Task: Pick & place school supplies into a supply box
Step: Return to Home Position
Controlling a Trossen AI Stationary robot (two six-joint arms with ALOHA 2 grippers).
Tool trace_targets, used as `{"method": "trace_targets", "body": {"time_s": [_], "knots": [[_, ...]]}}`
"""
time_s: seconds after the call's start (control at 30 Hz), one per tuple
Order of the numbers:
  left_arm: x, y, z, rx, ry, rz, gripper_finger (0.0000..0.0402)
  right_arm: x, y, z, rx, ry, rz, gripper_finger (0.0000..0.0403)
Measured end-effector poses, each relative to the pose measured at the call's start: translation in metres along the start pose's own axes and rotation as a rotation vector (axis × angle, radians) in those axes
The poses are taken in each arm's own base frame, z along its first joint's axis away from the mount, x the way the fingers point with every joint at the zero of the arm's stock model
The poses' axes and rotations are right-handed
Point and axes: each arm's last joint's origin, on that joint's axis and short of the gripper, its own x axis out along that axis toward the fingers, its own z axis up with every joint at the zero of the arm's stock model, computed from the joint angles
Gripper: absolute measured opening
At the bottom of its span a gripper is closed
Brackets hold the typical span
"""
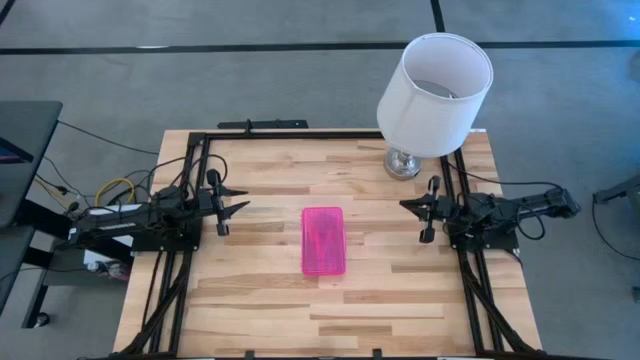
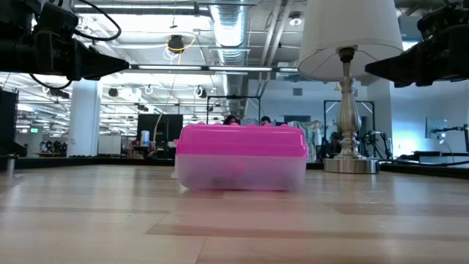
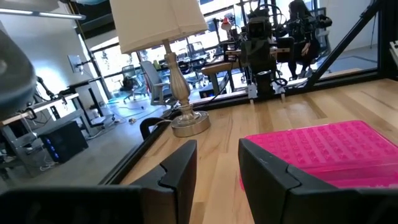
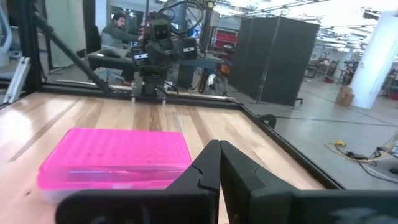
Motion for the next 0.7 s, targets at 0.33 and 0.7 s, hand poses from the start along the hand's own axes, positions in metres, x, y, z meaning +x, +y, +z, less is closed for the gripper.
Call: {"method": "trace_targets", "body": {"time_s": [0.33, 0.7], "knots": [[0.0001, -0.0005, -0.0016, -0.003, 0.015, -0.007, 0.0114, -0.0004, 0.0018, 0.0002, -0.067, -0.003, 0.018, 0.0000], [0.0002, -0.0006, -0.0021, -0.033, 0.016, -0.007, 0.0114, -0.0003, 0.0019, 0.0001, -0.069, -0.002, 0.020, 0.0000]]}}
